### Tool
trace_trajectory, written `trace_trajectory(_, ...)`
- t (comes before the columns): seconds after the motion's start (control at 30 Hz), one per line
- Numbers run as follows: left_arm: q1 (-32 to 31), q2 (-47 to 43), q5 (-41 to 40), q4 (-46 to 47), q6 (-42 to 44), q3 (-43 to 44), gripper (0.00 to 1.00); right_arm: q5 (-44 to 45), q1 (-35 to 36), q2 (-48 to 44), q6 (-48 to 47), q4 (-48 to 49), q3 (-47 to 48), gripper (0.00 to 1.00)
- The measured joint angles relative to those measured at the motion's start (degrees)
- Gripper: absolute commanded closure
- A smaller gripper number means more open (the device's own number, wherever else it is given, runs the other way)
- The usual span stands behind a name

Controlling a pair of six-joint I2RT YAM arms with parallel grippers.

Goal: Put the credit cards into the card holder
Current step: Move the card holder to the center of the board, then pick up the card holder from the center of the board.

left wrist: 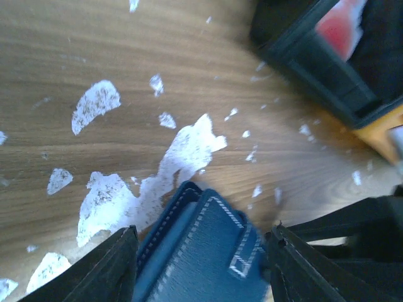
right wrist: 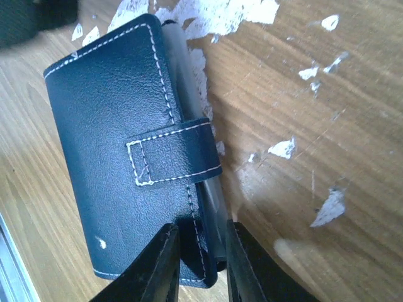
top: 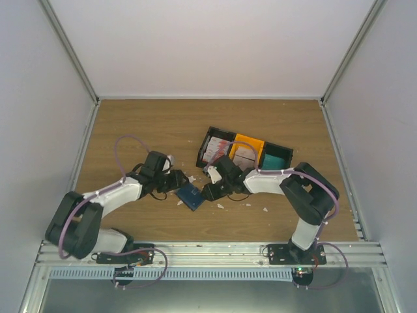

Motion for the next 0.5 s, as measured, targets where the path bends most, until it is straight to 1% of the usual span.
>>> trace_trajectory(0.1, -0.2, -5.8, -2.4, -0.3, -1.9, -1.1, 0.37, -0.5, 0.5, 0.0, 0.2, 0.6, -0.6, 0.79)
trace_trajectory(0.23, -0.2, -11.3, -3.7, -0.5, -5.0, -4.6, 0.36, -1.5, 0.9, 0.0, 1.0, 1.9, -1.4, 0.80)
trace_trajectory(0.4, -0.3, -13.1, -1.2, -0.6, -9.7, -11.3, 0.36, -1.7, 1.0, 0.0, 2.1, 2.9, -1.8, 0.84)
trace_trajectory(0.5, -0.4, -13.8, 0.3, 0.4, -12.2, -13.0, 0.35, -1.7, 1.0, 0.0, 2.9, 3.4, -2.1, 0.86)
